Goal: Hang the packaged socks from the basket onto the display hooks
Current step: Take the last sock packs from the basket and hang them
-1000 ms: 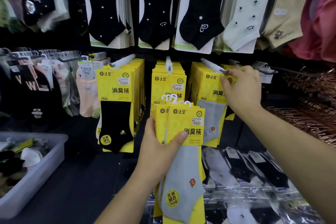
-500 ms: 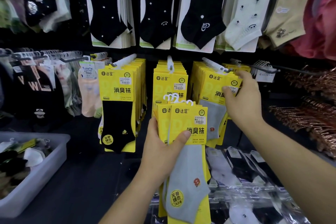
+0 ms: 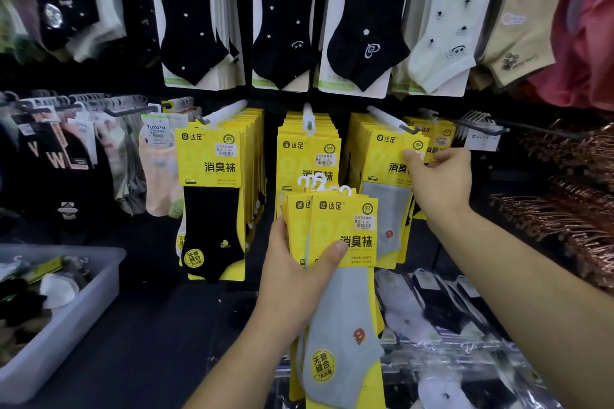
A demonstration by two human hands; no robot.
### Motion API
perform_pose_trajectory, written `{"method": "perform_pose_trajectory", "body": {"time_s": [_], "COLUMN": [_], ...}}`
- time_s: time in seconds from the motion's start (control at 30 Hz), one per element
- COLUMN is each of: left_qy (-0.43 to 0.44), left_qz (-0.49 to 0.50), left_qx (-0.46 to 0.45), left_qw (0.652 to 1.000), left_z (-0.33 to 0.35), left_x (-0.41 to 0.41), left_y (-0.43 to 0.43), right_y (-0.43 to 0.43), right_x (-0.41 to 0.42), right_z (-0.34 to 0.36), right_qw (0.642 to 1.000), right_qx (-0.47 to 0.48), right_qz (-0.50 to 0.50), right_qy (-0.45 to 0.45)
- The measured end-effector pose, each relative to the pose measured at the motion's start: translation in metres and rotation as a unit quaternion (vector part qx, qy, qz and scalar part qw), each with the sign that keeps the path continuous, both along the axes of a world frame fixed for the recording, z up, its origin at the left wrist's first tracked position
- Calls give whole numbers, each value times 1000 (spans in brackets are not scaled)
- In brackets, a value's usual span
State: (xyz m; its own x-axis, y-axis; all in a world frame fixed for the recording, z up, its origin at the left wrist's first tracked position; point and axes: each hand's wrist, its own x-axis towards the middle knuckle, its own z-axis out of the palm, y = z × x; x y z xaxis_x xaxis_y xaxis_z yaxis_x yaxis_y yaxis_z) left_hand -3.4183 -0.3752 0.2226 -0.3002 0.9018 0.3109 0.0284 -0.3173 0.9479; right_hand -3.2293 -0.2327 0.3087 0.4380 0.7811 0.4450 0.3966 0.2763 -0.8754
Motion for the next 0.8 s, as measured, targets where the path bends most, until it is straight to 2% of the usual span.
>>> {"method": "perform_pose_trajectory", "body": {"time_s": [0.07,0.13,0.23,0.3,0.4,0.5,0.63,0.8], "left_qy": [-2,-3,-7,-16,-46,-76,-52,-29], "left_qz": [0,-3,-7,-12,-34,-26,-12,-2], "left_qx": [-1,-2,5,11,13,11,10,5], "left_qw": [1000,1000,1000,1000,998,997,999,1000], "left_z": [0,0,0,0,2,3,-1,-5], "left_x": [-1,-1,0,1,3,4,1,-2], "left_y": [-1,-1,0,0,-2,-2,0,4], "right_y": [-18,-42,-80,-91,-94,-91,-82,-64], "right_x": [-1,-6,-18,-23,-23,-17,-3,19], "right_z": [-10,-20,-27,-31,-32,-35,-24,-1], "right_qw": [1000,994,960,947,944,932,923,945], "right_qx": [-1,-18,-67,-83,-81,-99,-89,-37], "right_qz": [21,108,270,309,319,337,311,241], "right_qy": [-1,-7,-16,-33,-3,91,210,220]}}
